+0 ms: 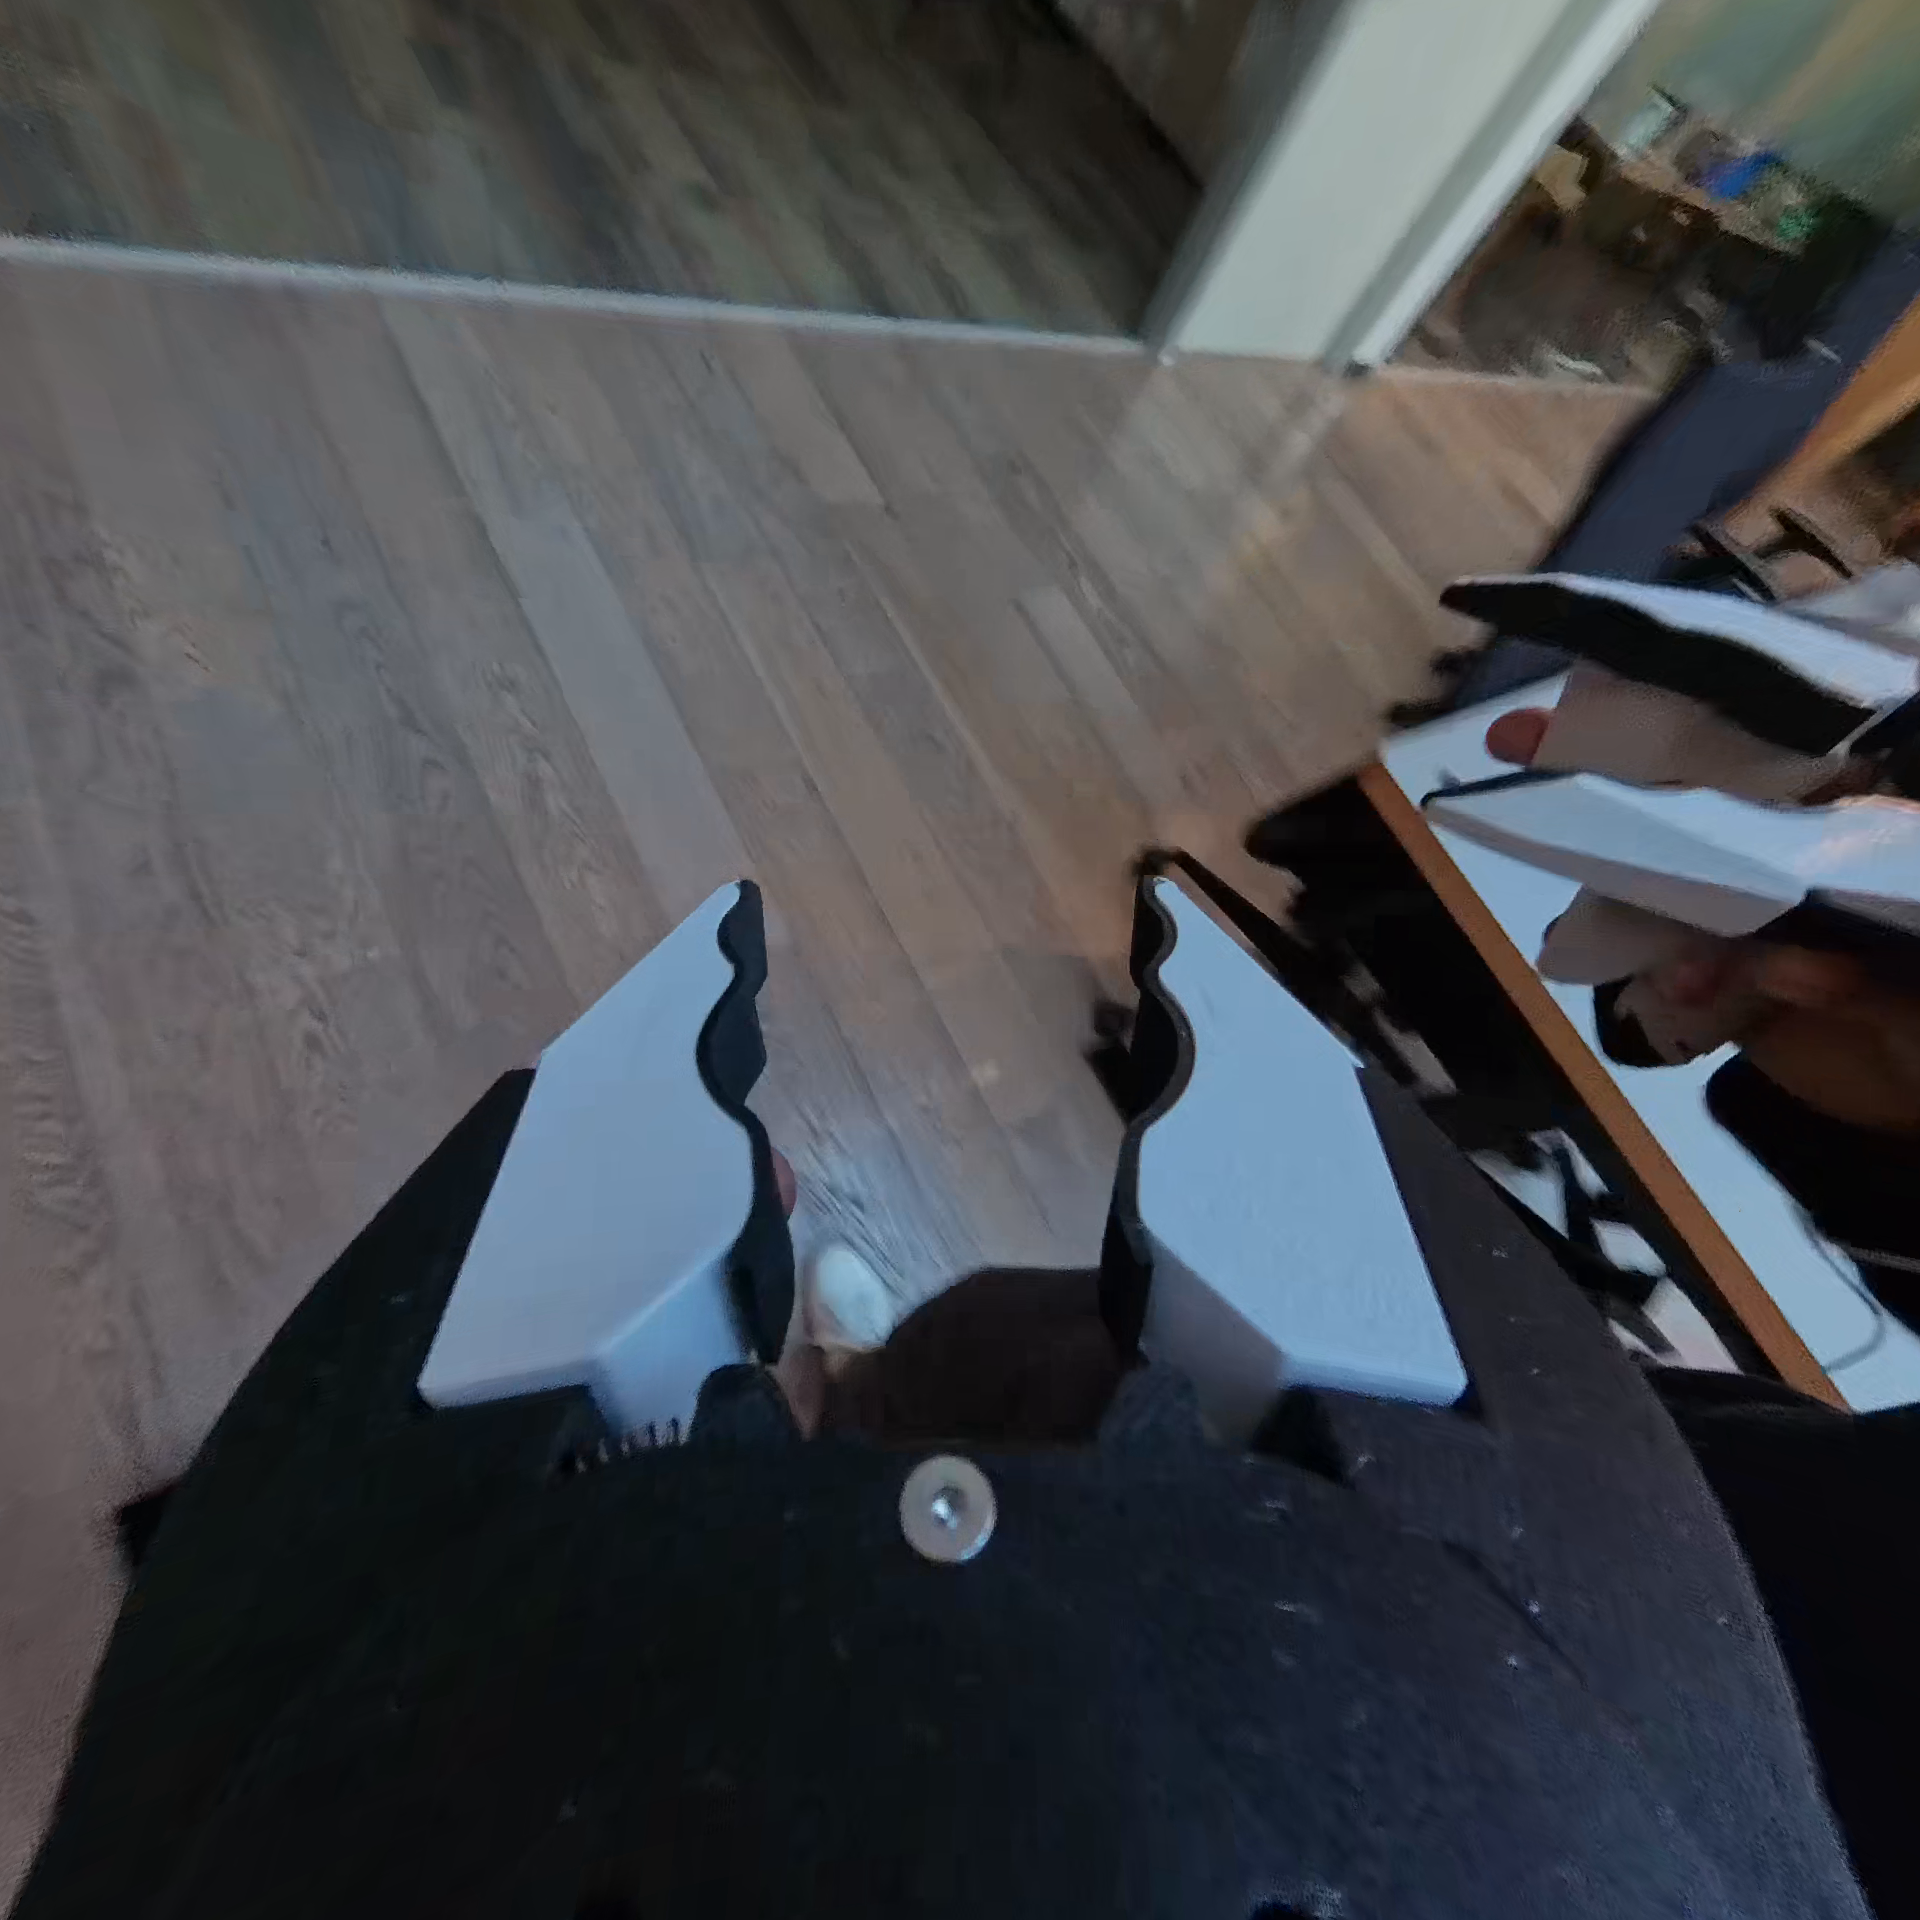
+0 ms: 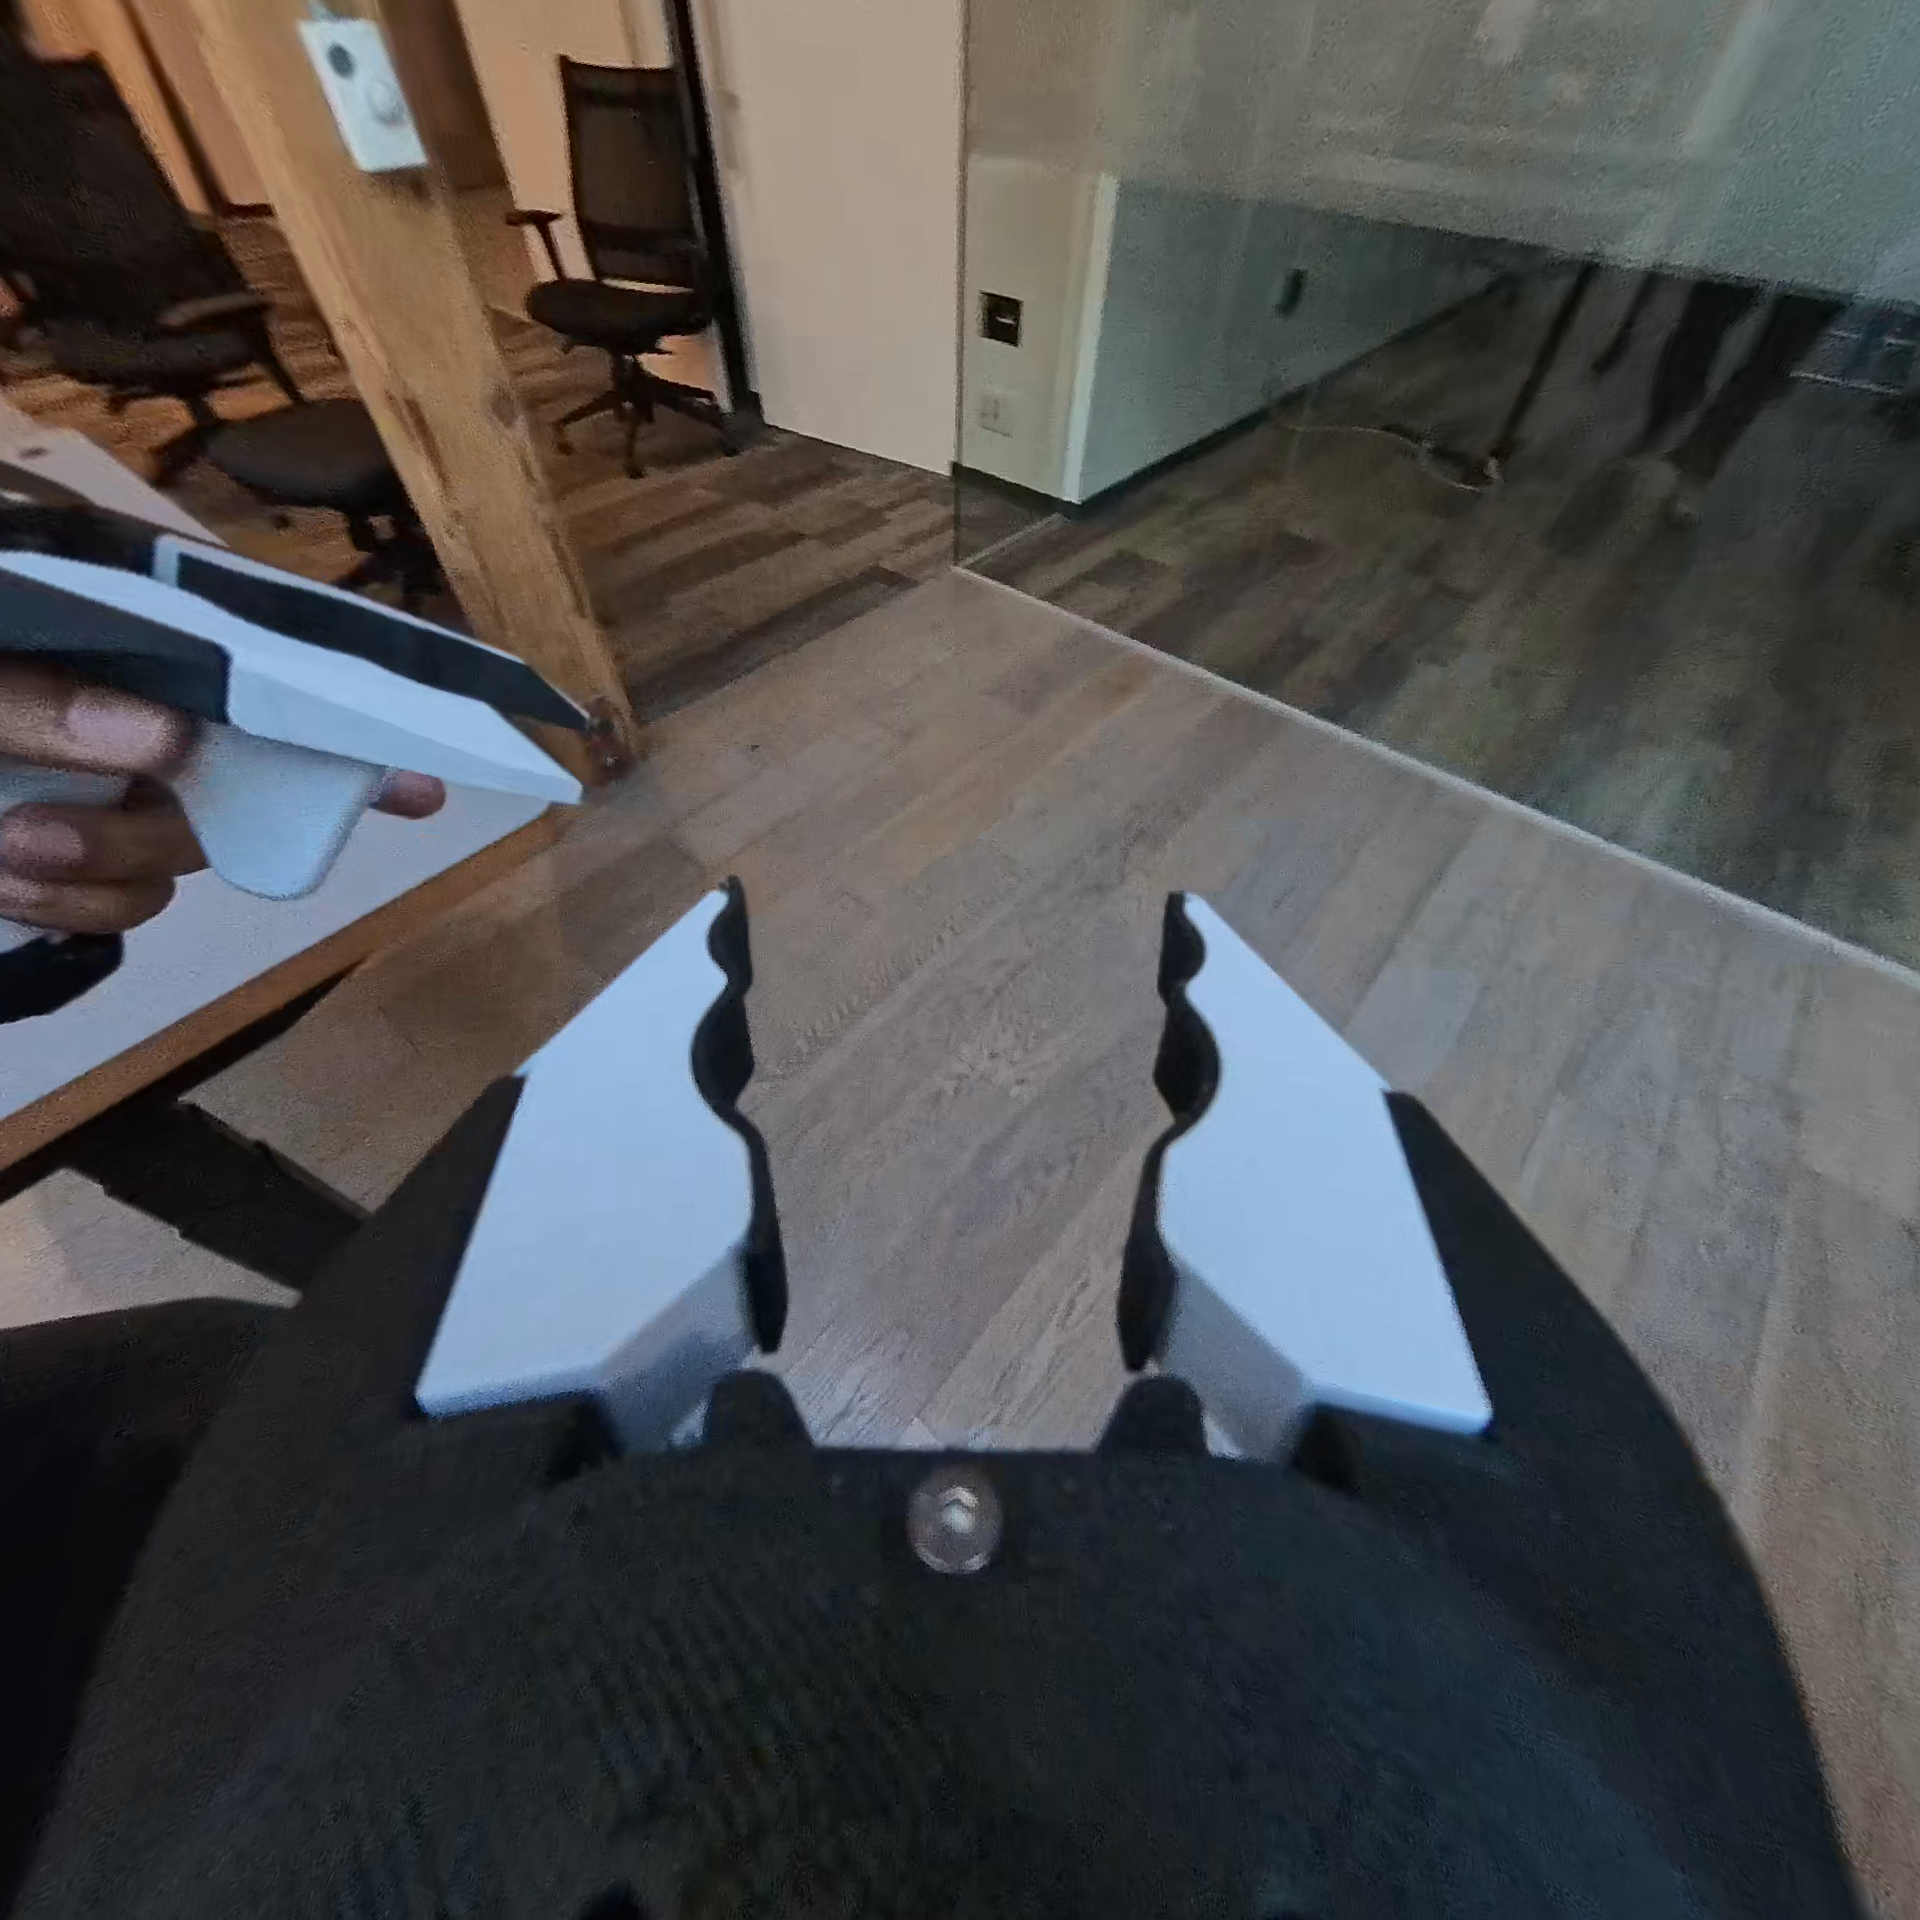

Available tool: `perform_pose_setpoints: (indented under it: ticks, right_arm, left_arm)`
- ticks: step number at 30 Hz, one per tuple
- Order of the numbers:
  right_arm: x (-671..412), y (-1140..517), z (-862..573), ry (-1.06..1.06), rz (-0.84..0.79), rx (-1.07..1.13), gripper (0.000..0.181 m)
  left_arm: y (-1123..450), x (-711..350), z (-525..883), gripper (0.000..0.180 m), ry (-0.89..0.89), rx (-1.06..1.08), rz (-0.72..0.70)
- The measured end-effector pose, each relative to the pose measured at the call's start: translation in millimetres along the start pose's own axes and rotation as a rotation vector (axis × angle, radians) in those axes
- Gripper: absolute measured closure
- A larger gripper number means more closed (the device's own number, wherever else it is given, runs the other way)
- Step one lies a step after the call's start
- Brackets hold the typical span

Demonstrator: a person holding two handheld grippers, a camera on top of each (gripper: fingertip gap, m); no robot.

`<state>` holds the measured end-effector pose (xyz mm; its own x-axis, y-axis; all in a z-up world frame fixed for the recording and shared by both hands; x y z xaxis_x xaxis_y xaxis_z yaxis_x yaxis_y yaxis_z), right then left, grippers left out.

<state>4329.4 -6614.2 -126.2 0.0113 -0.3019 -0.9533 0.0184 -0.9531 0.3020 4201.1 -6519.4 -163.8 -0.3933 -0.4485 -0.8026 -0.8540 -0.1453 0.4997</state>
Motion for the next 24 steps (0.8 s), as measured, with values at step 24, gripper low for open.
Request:
perform_pose_setpoints:
  ticks: [24]
  right_arm:
    - [-258.1, -739.9, -217.7, -0.049, -0.072, -0.409, 0.098]
  left_arm:
    - [-266.9, -432.9, 605.9, 0.114, 0.108, -0.383, -0.223]
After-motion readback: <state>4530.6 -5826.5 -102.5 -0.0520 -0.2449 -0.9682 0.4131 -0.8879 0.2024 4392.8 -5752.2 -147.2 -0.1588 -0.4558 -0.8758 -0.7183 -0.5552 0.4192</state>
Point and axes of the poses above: each gripper's, where its closed fingertips meet, y back along the fingers, x out of its underside, z = x × y across the jaws, the point moved 3 cm from there along y, back along the fingers, and after that the axes turned 4 degrees about -x, right-handed, at the moved point
